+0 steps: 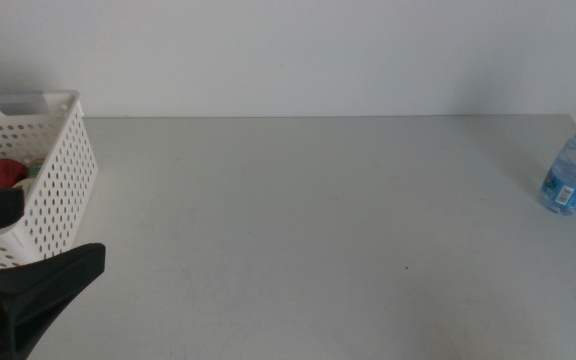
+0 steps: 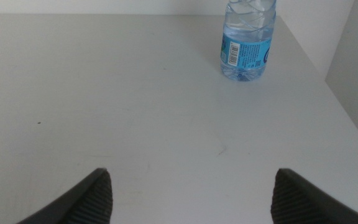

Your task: Use arms to grab the bottles and put them into the dustbin to the left of the table.

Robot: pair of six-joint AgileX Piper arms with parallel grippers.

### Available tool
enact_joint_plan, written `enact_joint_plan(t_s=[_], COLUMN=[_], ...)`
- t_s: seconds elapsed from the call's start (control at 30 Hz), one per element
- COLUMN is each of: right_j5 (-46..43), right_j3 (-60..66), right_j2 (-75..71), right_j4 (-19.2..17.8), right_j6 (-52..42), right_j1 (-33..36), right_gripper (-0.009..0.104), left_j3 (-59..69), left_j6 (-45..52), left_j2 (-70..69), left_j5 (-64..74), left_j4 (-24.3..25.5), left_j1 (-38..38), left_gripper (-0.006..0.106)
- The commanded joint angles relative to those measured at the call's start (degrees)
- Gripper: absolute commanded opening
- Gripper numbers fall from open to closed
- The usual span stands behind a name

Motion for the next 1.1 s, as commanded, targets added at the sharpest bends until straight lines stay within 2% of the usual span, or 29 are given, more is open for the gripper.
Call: enact_joint_plan(t_s=[0.0,0.1,0.2,0.6,0.77,0.9,1.07], right_j5=[-2.3,-2.6,-6.7,-46.6,-65.0,-75.1,-82.0], right_j3=[-0.5,-2.2,-4.2,-5.1,-5.1,-5.1,-5.1], right_j2=[-0.9,1.2,5.7,31.8,43.0,50.9,60.1], right_j4=[0.9,1.6,-0.3,-1.8,-1.1,-1.0,-1.7], right_j6=[-0.7,-0.9,-2.6,-0.5,-0.3,-0.2,-0.2], right_j1=[-0.4,-0.4,-0.4,-0.4,-0.4,-0.4,-0.4], right_gripper=[0.065,0.065,0.065,0.065,0.065,0.065,0.065], left_j3=[-1.6,-1.6,-1.6,-1.6,-1.6,-1.6,-1.6], left_j6=[-0.3,-0.3,-0.3,-0.3,-0.3,-0.3,-0.3], left_j2=[0.3,0.3,0.3,0.3,0.3,0.3,0.3], left_j5=[-4.3,-4.3,-4.3,-4.3,-4.3,-4.3,-4.3], left_j4=[-0.3,-0.2,-0.2,-0.2,-0.2,-0.2,-0.2], left_j1=[-0.4,-0.4,-0.4,-0.4,-0.4,-0.4,-0.4], left_gripper=[0.091,0.091,0.091,0.091,0.091,0.091,0.091])
